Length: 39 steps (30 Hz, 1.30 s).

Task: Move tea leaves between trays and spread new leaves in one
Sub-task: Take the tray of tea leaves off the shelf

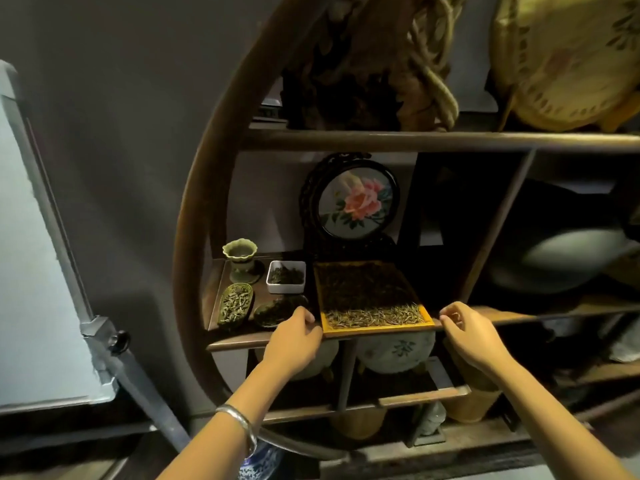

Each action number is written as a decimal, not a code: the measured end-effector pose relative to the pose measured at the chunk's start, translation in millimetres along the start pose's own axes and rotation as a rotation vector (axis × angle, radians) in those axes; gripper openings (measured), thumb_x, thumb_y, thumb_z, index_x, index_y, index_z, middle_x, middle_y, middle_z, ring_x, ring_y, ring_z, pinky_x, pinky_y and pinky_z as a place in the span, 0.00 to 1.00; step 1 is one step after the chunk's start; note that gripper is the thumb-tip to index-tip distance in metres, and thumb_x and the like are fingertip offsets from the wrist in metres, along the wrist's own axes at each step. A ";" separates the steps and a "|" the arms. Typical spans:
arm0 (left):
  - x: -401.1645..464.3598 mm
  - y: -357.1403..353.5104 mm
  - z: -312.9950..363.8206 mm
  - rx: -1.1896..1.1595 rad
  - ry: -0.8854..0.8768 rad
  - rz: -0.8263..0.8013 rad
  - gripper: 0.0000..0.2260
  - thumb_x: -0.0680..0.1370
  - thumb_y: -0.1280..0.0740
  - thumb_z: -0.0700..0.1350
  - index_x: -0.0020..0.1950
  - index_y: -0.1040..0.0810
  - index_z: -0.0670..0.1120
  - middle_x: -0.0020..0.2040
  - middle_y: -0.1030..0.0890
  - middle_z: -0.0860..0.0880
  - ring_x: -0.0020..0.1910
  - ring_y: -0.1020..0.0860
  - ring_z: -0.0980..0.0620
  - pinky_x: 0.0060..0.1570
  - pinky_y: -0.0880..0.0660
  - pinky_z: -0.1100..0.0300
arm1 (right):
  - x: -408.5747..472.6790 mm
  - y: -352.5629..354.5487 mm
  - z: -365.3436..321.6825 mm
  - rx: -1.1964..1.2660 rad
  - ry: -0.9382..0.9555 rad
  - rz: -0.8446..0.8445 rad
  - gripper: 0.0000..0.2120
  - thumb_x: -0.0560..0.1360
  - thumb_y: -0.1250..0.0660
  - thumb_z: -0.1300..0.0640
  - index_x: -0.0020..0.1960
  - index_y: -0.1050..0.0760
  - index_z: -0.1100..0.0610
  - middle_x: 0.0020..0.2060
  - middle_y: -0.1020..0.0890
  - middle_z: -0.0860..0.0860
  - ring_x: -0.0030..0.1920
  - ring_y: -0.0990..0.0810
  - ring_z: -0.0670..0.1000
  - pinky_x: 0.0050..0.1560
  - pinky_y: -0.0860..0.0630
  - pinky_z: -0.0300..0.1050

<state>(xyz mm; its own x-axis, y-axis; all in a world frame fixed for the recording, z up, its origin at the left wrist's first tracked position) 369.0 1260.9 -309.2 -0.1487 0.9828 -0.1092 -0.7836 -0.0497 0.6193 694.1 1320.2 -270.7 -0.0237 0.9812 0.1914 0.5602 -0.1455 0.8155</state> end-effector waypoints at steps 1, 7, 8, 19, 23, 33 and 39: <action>3.3 -4.7 -1.2 -0.010 0.021 0.021 0.07 0.78 0.37 0.50 0.55 0.30 0.52 0.39 0.17 0.50 0.38 0.17 0.50 0.46 0.20 0.48 | 6.0 -6.2 3.9 0.005 0.005 -0.011 0.04 0.78 0.37 0.55 0.51 0.26 0.52 0.44 0.21 0.48 0.44 0.23 0.48 0.40 0.27 0.43; 20.8 -20.2 -8.6 0.036 0.114 0.120 0.09 0.80 0.40 0.50 0.59 0.31 0.50 0.44 0.17 0.49 0.42 0.18 0.50 0.43 0.22 0.53 | 32.2 -26.0 16.4 -0.025 0.039 0.033 0.08 0.79 0.38 0.55 0.54 0.25 0.58 0.44 0.19 0.53 0.44 0.20 0.52 0.42 0.22 0.47; 23.1 -20.8 -9.0 0.051 0.122 0.129 0.09 0.81 0.40 0.51 0.59 0.31 0.50 0.44 0.17 0.49 0.42 0.18 0.50 0.42 0.22 0.53 | 34.2 -28.8 15.6 -0.048 0.056 0.038 0.08 0.79 0.38 0.55 0.52 0.24 0.58 0.42 0.18 0.53 0.42 0.19 0.53 0.40 0.23 0.46; 28.8 -32.1 -8.7 0.051 0.121 0.136 0.05 0.80 0.38 0.51 0.48 0.27 0.50 0.35 0.16 0.49 0.31 0.18 0.55 0.37 0.21 0.56 | 39.1 -45.0 19.3 0.037 0.070 0.044 0.07 0.78 0.36 0.56 0.46 0.22 0.58 0.38 0.19 0.51 0.37 0.24 0.46 0.36 0.30 0.39; 16.8 -30.0 -10.7 0.059 0.100 0.156 0.04 0.79 0.35 0.50 0.46 0.27 0.51 0.32 0.16 0.50 0.31 0.19 0.58 0.37 0.23 0.57 | 25.7 -44.6 25.3 0.095 0.054 0.014 0.05 0.78 0.35 0.55 0.45 0.23 0.55 0.36 0.20 0.48 0.36 0.23 0.41 0.32 0.32 0.32; -21.3 -40.2 -23.7 -0.058 0.131 0.126 0.07 0.78 0.35 0.49 0.44 0.28 0.48 0.31 0.16 0.50 0.30 0.19 0.56 0.39 0.20 0.53 | -5.0 -52.2 53.9 0.364 -0.074 -0.045 0.07 0.77 0.35 0.54 0.41 0.21 0.51 0.29 0.18 0.48 0.32 0.18 0.43 0.32 0.26 0.35; -5.7 -24.0 -24.7 0.058 0.083 0.206 0.03 0.80 0.39 0.52 0.50 0.31 0.54 0.32 0.17 0.49 0.32 0.19 0.54 0.37 0.24 0.54 | 10.1 -62.9 59.6 0.481 -0.139 -0.141 0.12 0.80 0.43 0.52 0.46 0.21 0.49 0.37 0.17 0.47 0.40 0.19 0.45 0.38 0.25 0.40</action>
<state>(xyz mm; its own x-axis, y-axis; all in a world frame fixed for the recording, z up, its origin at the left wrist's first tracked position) 373.8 1252.1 -342.6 -0.3533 0.9347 -0.0380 -0.6960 -0.2355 0.6783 708.1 1346.9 -352.6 -0.0346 0.9994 -0.0032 0.8777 0.0319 0.4782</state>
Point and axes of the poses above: each hand's wrist, its own x-axis towards the middle knuckle, its own y-axis out of the back of the hand, z = x × y, the point moved 10 cm from there along x, towards the middle knuckle
